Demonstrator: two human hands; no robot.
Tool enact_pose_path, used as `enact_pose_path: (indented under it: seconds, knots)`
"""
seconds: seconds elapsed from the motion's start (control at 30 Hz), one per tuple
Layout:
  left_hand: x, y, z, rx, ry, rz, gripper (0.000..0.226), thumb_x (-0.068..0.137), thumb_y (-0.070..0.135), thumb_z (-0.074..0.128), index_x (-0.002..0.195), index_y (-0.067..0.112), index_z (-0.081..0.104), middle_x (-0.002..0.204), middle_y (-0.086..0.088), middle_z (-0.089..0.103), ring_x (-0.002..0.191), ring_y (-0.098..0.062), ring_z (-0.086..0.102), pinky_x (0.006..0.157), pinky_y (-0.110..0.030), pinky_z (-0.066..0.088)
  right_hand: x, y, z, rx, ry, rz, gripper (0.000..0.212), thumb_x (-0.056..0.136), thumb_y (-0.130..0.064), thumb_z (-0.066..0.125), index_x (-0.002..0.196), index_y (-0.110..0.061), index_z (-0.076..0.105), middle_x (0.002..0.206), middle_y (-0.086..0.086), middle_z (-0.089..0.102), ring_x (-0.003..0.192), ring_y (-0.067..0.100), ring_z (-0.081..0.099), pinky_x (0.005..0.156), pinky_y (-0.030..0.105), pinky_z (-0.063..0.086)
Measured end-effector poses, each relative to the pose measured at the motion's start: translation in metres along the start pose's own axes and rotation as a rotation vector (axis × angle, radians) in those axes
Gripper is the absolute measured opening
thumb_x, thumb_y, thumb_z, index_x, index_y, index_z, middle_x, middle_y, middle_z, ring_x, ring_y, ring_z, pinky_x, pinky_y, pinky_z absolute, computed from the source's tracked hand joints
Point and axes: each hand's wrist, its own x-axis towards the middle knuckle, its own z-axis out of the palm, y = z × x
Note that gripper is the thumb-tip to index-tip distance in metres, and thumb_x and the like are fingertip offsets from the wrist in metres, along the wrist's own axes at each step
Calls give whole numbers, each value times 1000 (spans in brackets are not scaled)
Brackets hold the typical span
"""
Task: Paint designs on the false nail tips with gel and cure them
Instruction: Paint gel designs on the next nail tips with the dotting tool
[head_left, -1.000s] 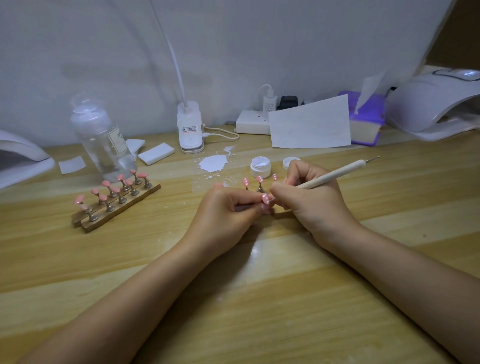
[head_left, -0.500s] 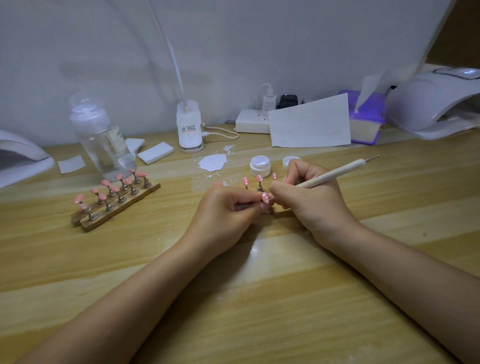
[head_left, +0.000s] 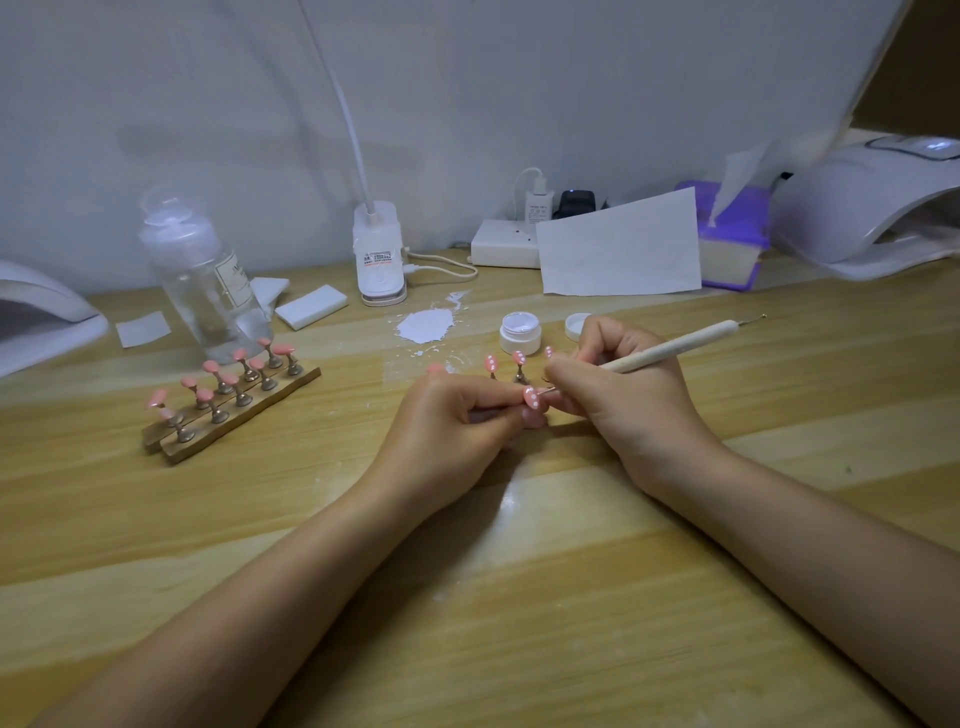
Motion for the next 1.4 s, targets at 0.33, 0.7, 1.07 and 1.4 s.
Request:
enact_pose_path:
  seconds: [0.33, 0.7, 1.07, 1.4]
  knots:
    - [0, 2, 0, 10, -1, 6, 18, 83, 4, 64, 93, 15, 74, 84, 7, 73, 74, 5, 60, 75, -28, 55, -1, -3, 2, 6, -52, -10, 38, 74, 19, 52, 54, -8, 35, 36, -10, 42, 33, 0, 48, 38, 10, 37]
    - [0, 2, 0, 8, -2, 13, 18, 83, 2, 63, 92, 14, 74, 82, 7, 73, 70, 11, 57, 73, -23, 53, -1, -2, 1, 1, -46, -8, 38, 74, 18, 53, 53, -8, 34, 37, -11, 42, 33, 1, 47, 38, 11, 37]
    - [0, 2, 0, -4, -8, 15, 24, 82, 3, 64, 90, 24, 72, 82, 17, 70, 71, 11, 57, 72, -20, 52, -1, -3, 2, 12, -54, -8, 38, 76, 18, 52, 54, -8, 34, 35, -9, 41, 32, 0, 46, 37, 9, 36]
    - [-1, 1, 0, 1, -5, 8, 21, 82, 4, 64, 85, 23, 73, 80, 14, 72, 73, 3, 59, 72, -26, 53, -1, -3, 2, 7, -47, -6, 37, 75, 18, 52, 54, -8, 35, 36, -10, 41, 32, 0, 47, 38, 10, 37]
